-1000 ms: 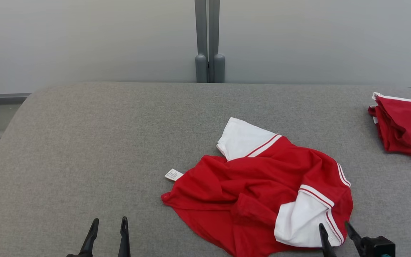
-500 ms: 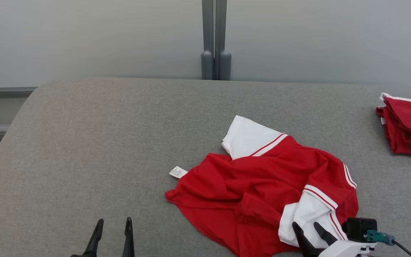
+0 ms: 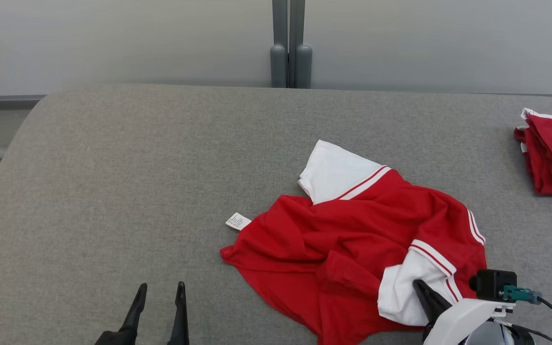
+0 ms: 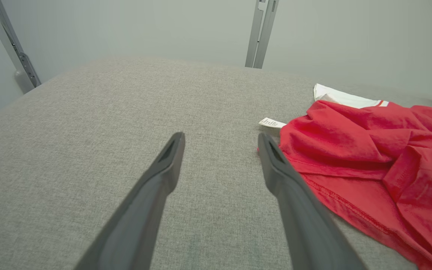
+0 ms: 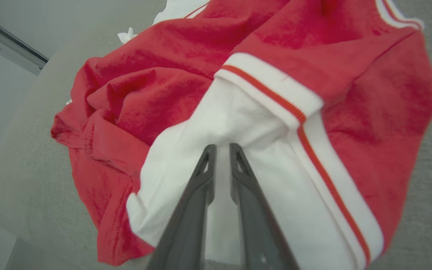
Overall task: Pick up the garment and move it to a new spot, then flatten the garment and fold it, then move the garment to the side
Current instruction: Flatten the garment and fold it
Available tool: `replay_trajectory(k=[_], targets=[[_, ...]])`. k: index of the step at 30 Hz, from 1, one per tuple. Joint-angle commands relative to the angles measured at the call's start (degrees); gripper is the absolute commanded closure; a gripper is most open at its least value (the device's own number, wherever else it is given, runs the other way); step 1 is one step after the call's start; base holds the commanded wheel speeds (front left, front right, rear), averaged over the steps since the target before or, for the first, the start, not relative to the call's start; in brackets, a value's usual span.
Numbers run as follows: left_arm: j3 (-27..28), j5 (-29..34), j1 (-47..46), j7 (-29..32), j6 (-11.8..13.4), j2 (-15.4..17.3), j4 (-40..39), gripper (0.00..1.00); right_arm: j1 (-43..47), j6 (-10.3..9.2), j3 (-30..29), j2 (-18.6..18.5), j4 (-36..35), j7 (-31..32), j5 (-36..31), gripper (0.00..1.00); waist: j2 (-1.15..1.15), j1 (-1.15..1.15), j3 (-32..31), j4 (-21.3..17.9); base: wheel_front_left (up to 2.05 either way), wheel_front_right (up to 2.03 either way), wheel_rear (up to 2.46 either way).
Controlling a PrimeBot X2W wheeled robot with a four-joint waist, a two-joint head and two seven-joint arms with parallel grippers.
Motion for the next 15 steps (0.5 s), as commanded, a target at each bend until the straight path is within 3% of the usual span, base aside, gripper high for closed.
replay_trajectory(k=[1, 8, 15], targets=[[-0.04, -0.71, -0.97, -0.03, 0.30, 0.05, 0.07, 0.00, -0.93, 0.00, -0.35, -0.13, 0.15, -0.18, -0.61, 1.00, 0.00, 0.00, 0.35, -0.17, 0.00, 0.00, 0.00], [0.54, -0.81, -0.10, -0.02, 0.83, 0.06, -0.01, 0.00, -0.09, 0.00, -4.18, -0.21, -8.39, 3.06, 2.49, 1.00, 0.00, 0.00, -0.29, -1.79, 0.00, 0.00, 0.00], [0.66, -0.65, 0.10, -0.03, 0.57, 0.06, -0.38, 0.00, 0.42, 0.01, -14.40, -4.68, -19.89, 12.99, 2.27, 1.00, 0.00, 0.00, -1.21, -4.04, 0.00, 0.00, 0.00]])
